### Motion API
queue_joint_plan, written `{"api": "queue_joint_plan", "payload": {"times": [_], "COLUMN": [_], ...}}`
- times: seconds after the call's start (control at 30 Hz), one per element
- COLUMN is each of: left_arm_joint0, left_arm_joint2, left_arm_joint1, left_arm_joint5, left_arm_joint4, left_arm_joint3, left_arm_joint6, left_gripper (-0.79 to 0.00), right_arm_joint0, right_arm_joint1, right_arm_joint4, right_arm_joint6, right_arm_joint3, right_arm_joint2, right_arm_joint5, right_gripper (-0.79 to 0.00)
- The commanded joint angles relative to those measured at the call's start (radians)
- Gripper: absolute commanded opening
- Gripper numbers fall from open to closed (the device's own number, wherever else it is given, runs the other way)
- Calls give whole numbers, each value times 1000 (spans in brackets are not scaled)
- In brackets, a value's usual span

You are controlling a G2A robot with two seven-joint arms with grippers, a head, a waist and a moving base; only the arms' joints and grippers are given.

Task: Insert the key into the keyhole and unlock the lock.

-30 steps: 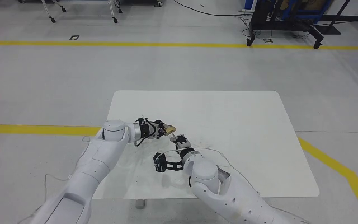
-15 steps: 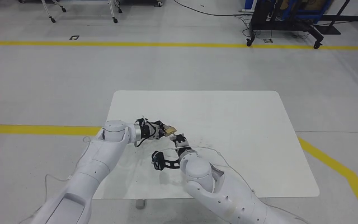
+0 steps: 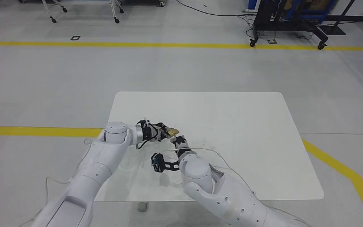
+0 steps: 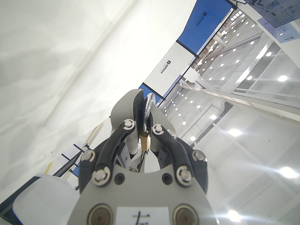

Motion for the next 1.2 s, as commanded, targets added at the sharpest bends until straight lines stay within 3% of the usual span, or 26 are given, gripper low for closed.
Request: {"api": "queue_joint_plan", "payload": {"times": [0.0, 0.5, 0.67, 0.93, 1.17], "left_arm_joint0": [0, -3, -5, -8, -3], "left_arm_joint2": [-1, -8, -8, -2, 13], "left_arm_joint1": [0, -1, -1, 4, 8], "left_arm_joint5": [-2, 8, 10, -19, -85], "left_arm_joint4": [2, -5, -2, 27, 56], "left_arm_joint3": [0, 7, 8, -1, -17], "left_arm_joint6": [-2, -51, -54, -133, -245], "left_gripper": [-785, -785, -785, -785, -785], "right_arm_joint0": [-2, -61, -102, -234, -349], "right_arm_joint1": [-3, 12, 30, 90, 143], "right_arm_joint4": [2, 9, 16, -5, -64], "right_arm_joint6": [-6, -114, -213, -508, -863], "right_arm_joint3": [1, -48, -93, -193, -236], "right_arm_joint2": [3, 104, 159, 324, 455], "right_arm_joint5": [-1, -19, -29, -14, 40], "right_gripper": [-785, -785, -785, -785, -785]}}
